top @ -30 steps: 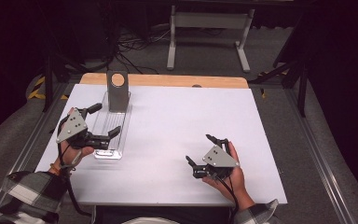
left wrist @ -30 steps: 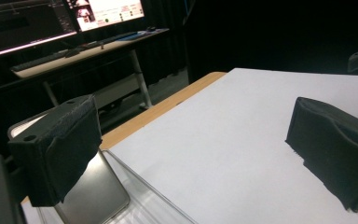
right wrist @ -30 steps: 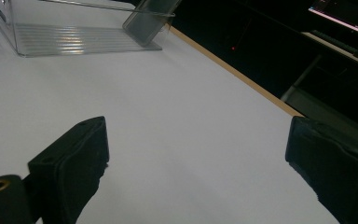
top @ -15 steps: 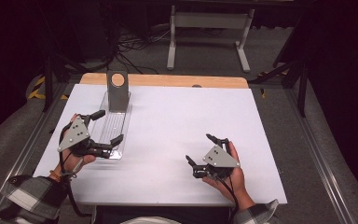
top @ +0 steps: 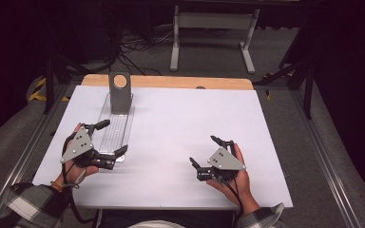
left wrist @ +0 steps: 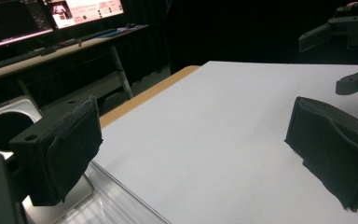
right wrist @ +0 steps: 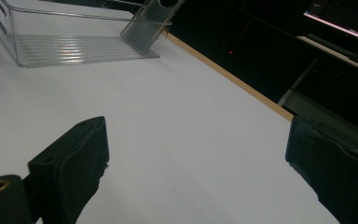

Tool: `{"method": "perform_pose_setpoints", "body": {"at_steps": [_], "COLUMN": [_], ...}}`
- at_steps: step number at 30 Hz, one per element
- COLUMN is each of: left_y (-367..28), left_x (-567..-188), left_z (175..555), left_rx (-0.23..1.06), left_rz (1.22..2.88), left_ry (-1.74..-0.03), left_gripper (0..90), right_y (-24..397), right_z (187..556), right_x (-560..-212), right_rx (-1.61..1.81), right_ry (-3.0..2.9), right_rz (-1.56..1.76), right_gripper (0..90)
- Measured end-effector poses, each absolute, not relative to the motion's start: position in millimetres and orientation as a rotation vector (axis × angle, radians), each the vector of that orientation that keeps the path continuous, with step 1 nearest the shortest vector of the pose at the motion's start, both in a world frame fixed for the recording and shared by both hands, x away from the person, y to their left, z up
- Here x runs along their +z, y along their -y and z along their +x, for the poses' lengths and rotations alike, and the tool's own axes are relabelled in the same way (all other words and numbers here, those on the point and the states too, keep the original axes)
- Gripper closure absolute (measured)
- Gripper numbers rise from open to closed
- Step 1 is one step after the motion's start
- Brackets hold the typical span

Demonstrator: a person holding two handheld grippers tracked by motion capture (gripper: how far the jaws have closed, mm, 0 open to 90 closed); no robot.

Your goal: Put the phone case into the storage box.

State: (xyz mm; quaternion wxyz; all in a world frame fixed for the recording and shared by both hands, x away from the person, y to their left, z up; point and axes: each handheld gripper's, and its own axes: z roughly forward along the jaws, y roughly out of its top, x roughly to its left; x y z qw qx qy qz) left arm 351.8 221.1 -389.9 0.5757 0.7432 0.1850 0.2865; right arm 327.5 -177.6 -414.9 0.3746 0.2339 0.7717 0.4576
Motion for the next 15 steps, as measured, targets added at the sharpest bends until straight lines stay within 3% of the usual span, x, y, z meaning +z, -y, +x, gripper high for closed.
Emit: {"method": "perform_pose_setpoints", "body": {"at_steps": [15], "left_y": [-205.6], "left_x": [-413.3], "left_z": [339.6], "left_rx": [0.621], "left_rz": [1.833], "left_ry": [-0.438], "left_gripper": [6.0], "right_y": [176.8], "right_z": [323.2], "right_x": [-413.3], "right_rx": [1.176], "right_ry": [-1.979], "right_rz": [0.592], "right_gripper": [6.1]}}
